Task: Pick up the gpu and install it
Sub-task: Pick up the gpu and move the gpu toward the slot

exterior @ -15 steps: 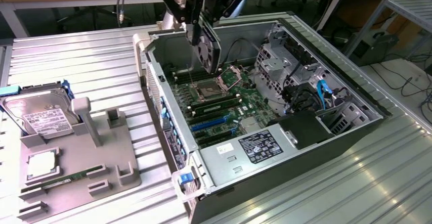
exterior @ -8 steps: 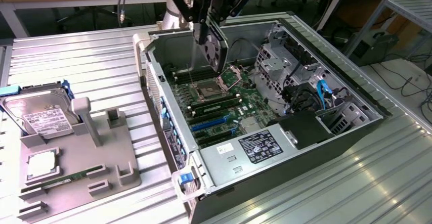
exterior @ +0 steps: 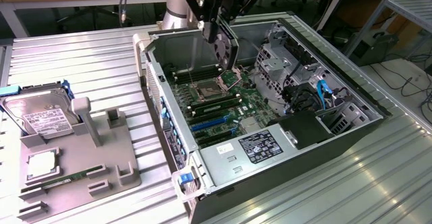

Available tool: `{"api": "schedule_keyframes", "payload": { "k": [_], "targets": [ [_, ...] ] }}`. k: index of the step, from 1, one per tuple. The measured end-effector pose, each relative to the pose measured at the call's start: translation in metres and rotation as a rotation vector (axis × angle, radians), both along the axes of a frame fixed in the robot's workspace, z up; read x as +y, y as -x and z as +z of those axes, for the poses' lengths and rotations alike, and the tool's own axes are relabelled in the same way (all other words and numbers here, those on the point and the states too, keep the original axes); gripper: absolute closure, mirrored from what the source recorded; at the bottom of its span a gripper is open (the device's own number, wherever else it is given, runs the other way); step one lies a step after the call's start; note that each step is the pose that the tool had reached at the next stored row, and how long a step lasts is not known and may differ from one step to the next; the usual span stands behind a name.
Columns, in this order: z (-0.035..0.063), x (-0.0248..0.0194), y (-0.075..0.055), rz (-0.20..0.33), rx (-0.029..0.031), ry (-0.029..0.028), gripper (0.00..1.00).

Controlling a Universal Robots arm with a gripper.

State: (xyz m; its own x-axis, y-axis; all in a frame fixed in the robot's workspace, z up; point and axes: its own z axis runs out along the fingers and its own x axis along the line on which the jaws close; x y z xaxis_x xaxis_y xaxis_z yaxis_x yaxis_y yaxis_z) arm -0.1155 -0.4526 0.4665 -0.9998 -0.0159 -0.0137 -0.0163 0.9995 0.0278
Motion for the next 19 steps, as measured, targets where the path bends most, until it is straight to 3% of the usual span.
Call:
{"api": "schedule_keyframes", "payload": {
  "k": [19],
  "targets": [
    [0.0000,0.0000,-0.037,0.000,0.0000,-0.0001,0.73]
  ]
}}
